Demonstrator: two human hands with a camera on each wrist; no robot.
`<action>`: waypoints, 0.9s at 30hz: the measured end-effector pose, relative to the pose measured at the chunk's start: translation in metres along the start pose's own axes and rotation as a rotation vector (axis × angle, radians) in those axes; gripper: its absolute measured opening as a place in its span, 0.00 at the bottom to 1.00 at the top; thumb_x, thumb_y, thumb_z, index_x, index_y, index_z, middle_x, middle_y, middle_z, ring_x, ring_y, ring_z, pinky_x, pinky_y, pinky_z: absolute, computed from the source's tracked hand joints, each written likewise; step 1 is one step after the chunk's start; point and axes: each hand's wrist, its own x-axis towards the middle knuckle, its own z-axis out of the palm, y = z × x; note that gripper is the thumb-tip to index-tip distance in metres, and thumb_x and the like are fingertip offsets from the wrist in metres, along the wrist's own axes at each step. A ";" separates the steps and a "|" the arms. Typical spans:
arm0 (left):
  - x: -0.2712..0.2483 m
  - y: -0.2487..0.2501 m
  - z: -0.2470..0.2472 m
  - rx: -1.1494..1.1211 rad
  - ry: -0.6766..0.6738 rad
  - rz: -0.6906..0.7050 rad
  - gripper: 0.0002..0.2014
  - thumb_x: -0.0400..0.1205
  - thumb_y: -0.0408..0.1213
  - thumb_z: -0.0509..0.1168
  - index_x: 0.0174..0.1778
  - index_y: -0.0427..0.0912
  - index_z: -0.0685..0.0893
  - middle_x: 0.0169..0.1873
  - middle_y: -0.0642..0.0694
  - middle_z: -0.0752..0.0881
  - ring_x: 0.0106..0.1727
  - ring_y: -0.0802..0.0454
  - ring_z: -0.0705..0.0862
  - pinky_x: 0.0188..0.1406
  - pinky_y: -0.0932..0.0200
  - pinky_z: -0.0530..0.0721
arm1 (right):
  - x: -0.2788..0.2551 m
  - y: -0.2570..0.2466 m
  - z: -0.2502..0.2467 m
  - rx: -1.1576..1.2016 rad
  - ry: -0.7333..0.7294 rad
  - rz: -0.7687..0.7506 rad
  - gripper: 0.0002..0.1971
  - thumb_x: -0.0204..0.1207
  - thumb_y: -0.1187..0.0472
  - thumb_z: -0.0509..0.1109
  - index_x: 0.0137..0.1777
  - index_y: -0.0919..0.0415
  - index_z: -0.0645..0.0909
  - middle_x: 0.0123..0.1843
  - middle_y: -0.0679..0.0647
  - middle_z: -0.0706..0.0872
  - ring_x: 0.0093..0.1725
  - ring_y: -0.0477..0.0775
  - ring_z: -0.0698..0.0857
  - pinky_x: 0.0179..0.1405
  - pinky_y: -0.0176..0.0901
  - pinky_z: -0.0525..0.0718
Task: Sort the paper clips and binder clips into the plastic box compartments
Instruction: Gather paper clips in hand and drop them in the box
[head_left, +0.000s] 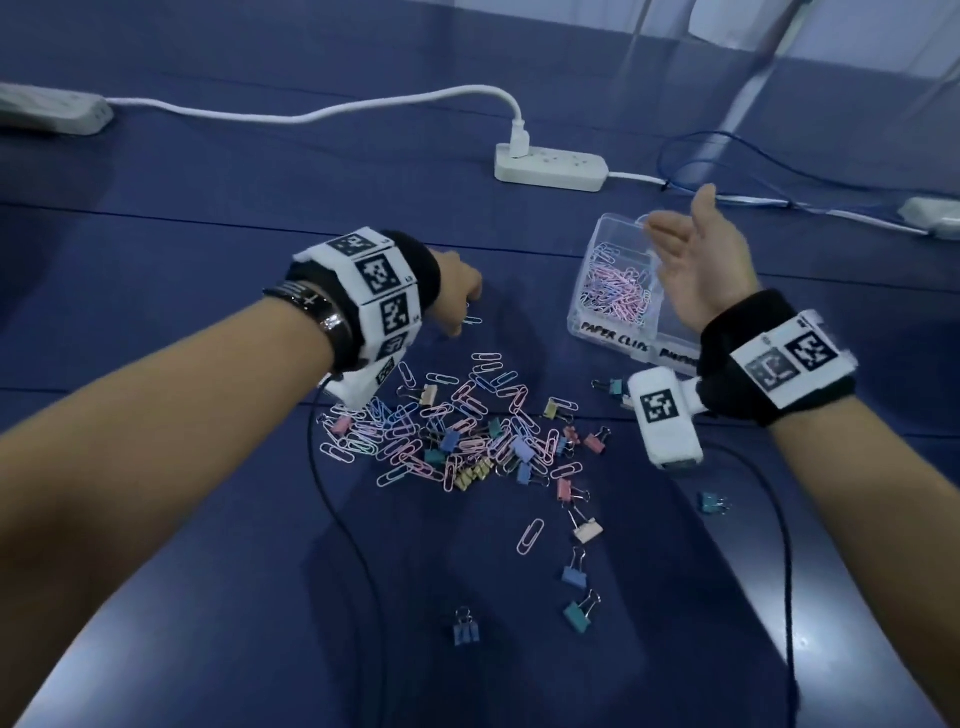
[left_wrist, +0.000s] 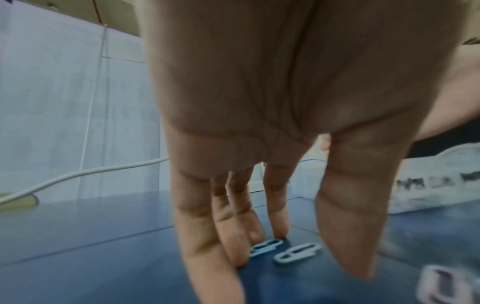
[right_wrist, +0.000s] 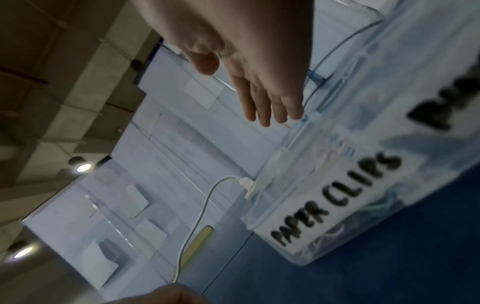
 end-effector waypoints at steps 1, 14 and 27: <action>-0.002 0.002 0.002 -0.032 0.002 0.019 0.26 0.80 0.38 0.65 0.73 0.40 0.68 0.70 0.37 0.71 0.43 0.45 0.77 0.59 0.53 0.78 | -0.007 -0.003 -0.002 -0.024 -0.010 -0.023 0.25 0.84 0.47 0.48 0.70 0.64 0.71 0.72 0.56 0.75 0.73 0.52 0.71 0.75 0.48 0.64; -0.055 0.047 0.040 -0.028 -0.109 0.198 0.38 0.67 0.49 0.77 0.69 0.47 0.66 0.63 0.43 0.68 0.59 0.44 0.77 0.55 0.46 0.82 | -0.087 0.014 -0.010 -1.118 -0.610 -0.163 0.27 0.73 0.69 0.69 0.71 0.53 0.71 0.65 0.44 0.73 0.57 0.36 0.71 0.44 0.20 0.69; -0.046 0.041 0.042 -0.245 0.124 0.232 0.11 0.75 0.28 0.68 0.52 0.41 0.86 0.42 0.46 0.83 0.40 0.50 0.81 0.31 0.67 0.78 | -0.075 0.034 0.025 -1.382 -0.587 -0.404 0.16 0.73 0.71 0.66 0.61 0.63 0.81 0.48 0.55 0.80 0.46 0.48 0.73 0.39 0.32 0.64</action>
